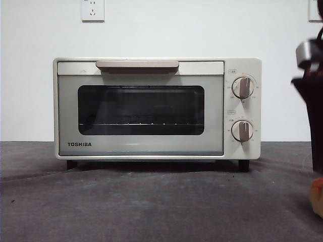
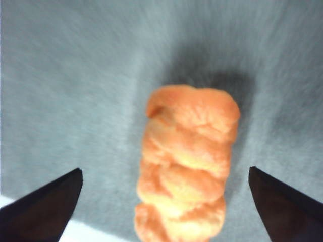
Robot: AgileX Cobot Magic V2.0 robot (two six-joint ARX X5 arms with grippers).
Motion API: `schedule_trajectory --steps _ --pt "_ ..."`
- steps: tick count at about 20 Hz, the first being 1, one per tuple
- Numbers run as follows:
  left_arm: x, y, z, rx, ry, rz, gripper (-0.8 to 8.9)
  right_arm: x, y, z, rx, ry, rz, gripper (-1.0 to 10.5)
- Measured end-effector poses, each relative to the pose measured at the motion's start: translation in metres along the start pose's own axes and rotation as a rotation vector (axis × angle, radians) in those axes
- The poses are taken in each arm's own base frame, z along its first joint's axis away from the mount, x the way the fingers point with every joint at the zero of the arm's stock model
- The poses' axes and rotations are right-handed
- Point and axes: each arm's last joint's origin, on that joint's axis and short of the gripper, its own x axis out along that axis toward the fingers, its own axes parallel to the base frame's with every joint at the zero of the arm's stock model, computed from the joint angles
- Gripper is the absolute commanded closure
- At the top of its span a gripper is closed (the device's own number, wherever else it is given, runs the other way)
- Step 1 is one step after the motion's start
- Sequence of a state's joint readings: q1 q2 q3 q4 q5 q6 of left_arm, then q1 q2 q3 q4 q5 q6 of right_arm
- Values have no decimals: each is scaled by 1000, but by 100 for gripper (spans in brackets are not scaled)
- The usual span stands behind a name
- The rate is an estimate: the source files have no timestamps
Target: The left arm flap open the oven, the right arm pick bread and place it into oven, the left arm flap close the oven
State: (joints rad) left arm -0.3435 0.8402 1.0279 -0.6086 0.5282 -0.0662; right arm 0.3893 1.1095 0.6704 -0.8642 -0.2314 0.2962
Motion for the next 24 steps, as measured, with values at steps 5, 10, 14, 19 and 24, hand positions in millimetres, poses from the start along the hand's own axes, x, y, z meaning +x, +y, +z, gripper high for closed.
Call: schedule_trajectory --steps 5,10,14,19,24 --pt "0 0 0 0 0 6 283 18 -2 8 14 61 -36 469" --pt "0 0 0 0 0 6 283 30 -5 11 28 119 -59 775" --pt "0 0 0 0 0 9 289 30 -4 10 28 119 -59 876" --pt "10 6 -1 -23 36 10 499 -8 4 6 9 42 -8 876" --pt "39 17 10 -57 118 -4 763 -70 15 -8 -48 -187 62 875"
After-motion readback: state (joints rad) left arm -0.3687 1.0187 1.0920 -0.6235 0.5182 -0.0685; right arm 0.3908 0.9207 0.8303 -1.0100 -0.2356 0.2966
